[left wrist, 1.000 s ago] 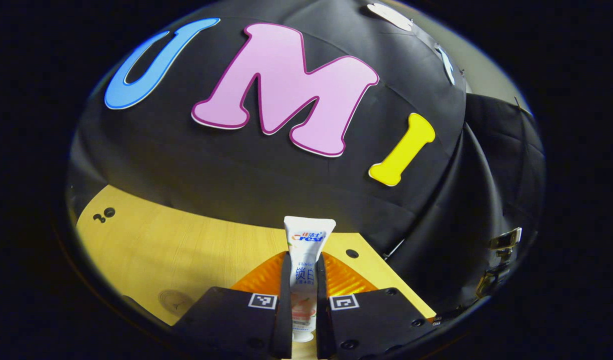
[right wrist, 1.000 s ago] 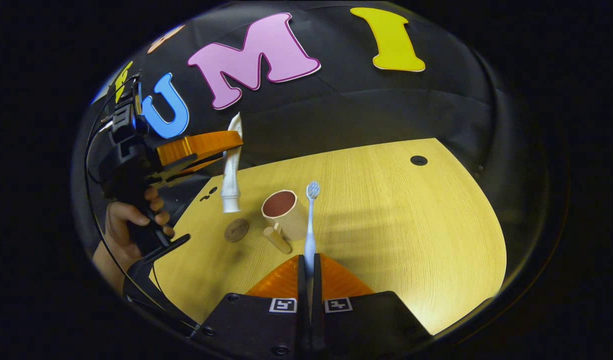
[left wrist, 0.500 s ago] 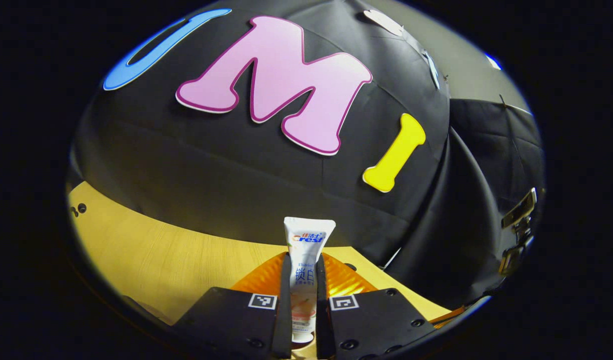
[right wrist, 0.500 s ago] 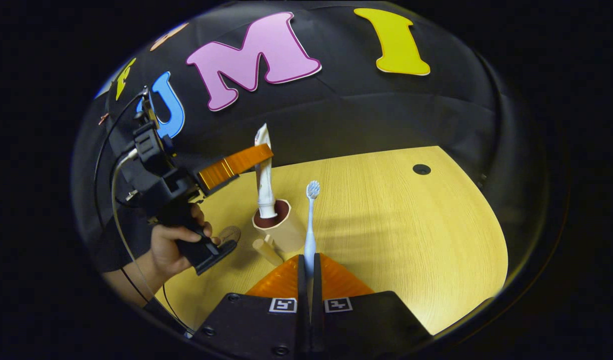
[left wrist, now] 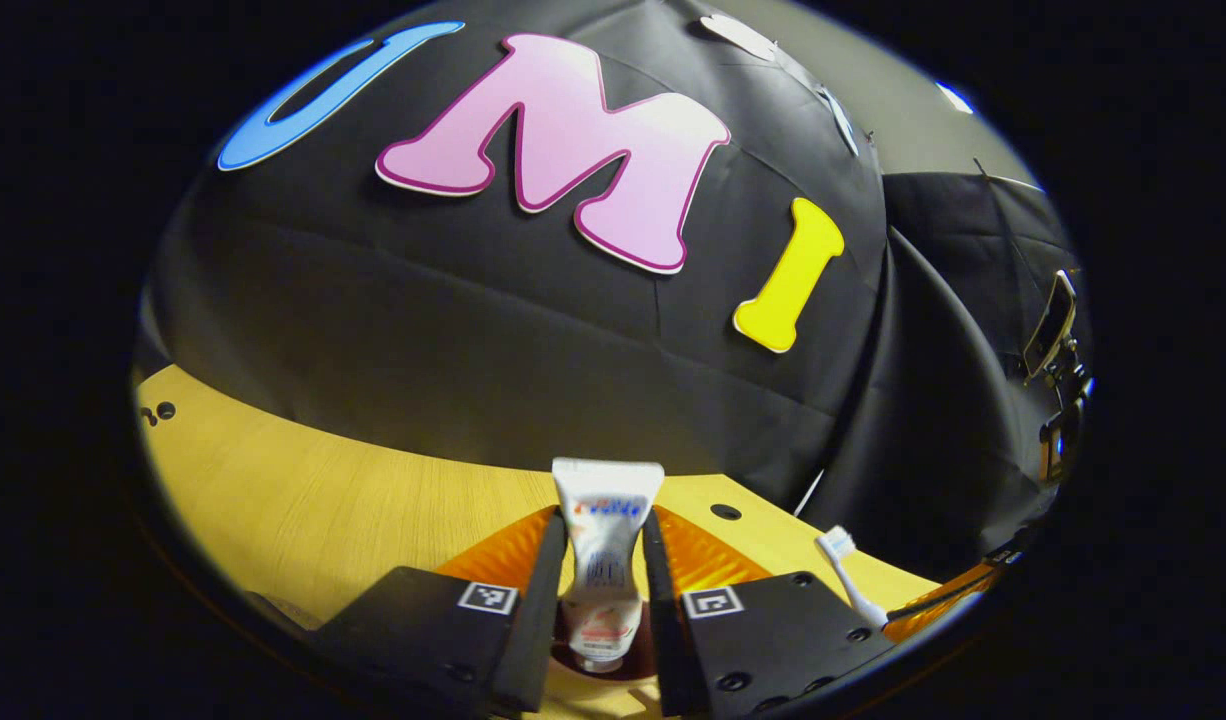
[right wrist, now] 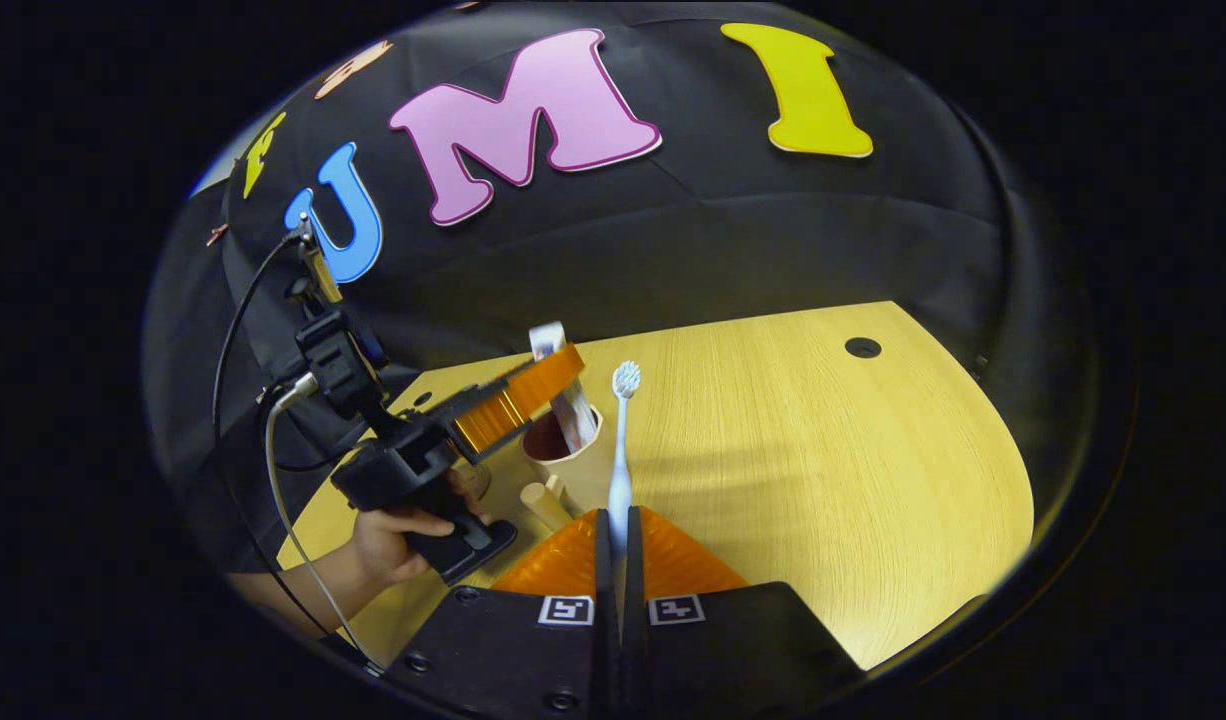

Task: Put the toothbrush and toothpaste on the desktop into the cup, then pick up the cup and place it on the coaster on the desktop.

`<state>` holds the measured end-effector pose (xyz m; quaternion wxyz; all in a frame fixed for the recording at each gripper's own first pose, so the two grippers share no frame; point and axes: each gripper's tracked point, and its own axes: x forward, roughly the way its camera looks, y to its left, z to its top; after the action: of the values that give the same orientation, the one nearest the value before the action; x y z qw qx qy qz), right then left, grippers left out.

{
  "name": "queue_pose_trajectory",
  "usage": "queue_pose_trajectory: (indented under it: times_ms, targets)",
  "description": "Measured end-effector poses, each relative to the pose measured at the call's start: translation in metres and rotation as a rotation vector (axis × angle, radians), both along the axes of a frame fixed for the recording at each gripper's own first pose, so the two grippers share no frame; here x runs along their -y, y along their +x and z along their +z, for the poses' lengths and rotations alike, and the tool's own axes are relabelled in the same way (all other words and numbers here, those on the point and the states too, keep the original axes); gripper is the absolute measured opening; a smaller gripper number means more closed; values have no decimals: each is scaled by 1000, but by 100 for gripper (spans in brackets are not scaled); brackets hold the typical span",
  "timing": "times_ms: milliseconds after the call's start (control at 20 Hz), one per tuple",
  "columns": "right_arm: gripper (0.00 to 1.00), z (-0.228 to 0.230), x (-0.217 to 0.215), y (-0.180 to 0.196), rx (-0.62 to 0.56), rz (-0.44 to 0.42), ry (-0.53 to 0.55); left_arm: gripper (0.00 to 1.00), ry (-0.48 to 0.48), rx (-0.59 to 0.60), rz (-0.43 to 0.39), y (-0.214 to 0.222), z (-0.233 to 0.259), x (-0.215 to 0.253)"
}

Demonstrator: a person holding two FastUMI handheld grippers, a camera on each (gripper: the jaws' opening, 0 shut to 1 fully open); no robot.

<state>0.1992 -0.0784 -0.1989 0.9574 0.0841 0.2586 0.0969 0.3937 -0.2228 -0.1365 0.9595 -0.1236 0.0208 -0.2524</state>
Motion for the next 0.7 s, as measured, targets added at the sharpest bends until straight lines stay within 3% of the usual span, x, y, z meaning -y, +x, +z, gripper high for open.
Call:
queue_pose_trajectory:
  times_ms: [100,250,500,700]
  targets:
    - [5,2,-3,4,11,0,9,63,-4,4,12,-4,4,-4]
    - [5,10,-9,12,29,1,31,93,-56,36,45,-16,27,-18]
    - [5,23,-19,34,79,9,57,97,-80,88,160,-37,57,-66]
    - [5,45,-35,58,156,22,91,97,-162,100,227,-72,67,-113]
